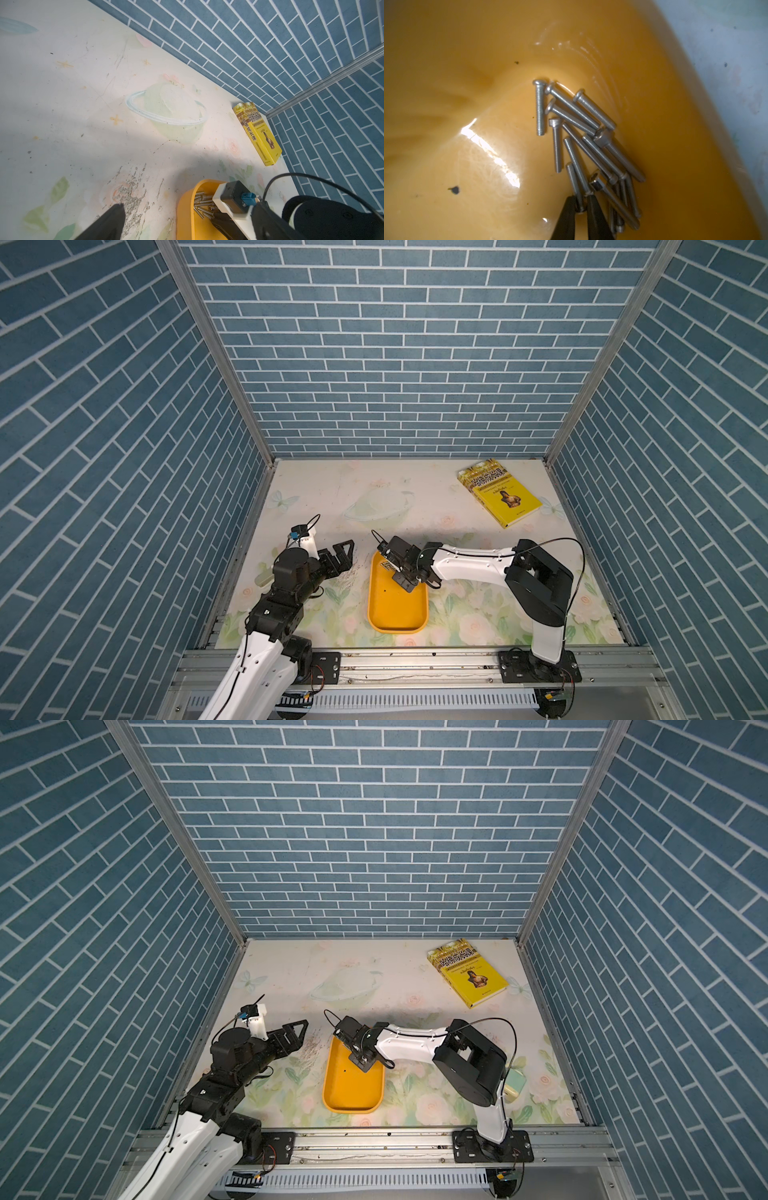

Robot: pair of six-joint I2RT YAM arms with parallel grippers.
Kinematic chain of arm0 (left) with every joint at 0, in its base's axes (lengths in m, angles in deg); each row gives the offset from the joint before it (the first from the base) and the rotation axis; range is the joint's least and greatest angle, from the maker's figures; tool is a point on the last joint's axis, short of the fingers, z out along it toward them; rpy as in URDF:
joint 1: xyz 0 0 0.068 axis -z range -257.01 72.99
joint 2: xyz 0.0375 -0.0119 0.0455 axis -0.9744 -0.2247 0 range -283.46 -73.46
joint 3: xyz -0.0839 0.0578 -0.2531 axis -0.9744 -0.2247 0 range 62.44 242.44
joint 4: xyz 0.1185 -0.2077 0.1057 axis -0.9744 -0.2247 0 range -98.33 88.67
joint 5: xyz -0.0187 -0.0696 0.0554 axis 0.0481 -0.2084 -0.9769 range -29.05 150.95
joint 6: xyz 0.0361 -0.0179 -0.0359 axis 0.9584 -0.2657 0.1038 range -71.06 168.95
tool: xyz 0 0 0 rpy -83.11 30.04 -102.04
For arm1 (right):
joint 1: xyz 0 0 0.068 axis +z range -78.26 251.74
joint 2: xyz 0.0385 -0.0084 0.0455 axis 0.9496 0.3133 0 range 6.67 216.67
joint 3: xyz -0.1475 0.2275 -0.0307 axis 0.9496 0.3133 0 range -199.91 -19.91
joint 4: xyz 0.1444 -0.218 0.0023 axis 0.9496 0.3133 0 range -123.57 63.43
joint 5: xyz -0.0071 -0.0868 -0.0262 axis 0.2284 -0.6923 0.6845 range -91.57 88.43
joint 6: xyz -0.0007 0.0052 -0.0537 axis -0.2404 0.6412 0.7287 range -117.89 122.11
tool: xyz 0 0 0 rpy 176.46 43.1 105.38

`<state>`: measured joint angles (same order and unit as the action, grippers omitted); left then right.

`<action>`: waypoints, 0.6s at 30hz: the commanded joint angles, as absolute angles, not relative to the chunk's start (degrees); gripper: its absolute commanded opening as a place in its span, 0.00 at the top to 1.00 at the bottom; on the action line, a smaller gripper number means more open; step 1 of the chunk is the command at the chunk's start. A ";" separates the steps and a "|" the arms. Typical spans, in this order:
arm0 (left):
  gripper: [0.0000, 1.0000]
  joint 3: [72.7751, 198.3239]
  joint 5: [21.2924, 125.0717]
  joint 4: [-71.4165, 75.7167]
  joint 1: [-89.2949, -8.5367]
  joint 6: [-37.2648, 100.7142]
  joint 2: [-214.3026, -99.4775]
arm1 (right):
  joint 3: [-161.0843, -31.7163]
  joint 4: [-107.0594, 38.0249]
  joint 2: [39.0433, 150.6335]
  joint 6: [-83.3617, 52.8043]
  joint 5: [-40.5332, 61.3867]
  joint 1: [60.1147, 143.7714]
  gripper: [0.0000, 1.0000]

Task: Take out the screws from the storage box
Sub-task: Pick up the screw from the storage box.

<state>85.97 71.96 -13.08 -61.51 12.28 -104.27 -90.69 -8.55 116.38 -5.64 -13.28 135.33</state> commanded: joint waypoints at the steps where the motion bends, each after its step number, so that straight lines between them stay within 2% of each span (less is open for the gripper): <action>1: 0.00 86.53 71.85 -13.92 -61.97 12.67 -104.70 | -91.20 -6.32 118.99 -7.83 -11.88 134.94 0.85; 6: 0.00 86.64 71.76 -14.01 -61.99 12.65 -104.53 | -91.29 -6.41 119.45 -7.66 -8.34 134.85 0.85; 10: 0.00 86.66 71.68 -14.11 -61.99 12.68 -104.23 | -90.34 -6.30 119.00 -7.68 -5.05 134.84 0.77; 14: 0.00 86.53 71.67 -14.20 -61.99 12.66 -104.31 | -90.02 -5.88 119.30 -7.84 -4.47 135.01 0.74; 16: 0.00 86.48 71.68 -14.12 -61.98 12.70 -104.31 | -89.96 -6.19 119.64 -7.82 -4.29 135.02 0.74; 18: 0.00 86.53 71.68 -14.23 -61.98 12.66 -104.22 | -90.42 -5.82 120.65 -7.74 -4.51 135.02 0.79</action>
<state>85.97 71.94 -13.54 -61.51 12.26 -104.64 -91.55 -8.88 117.48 -6.74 -6.13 135.03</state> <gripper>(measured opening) 0.999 0.225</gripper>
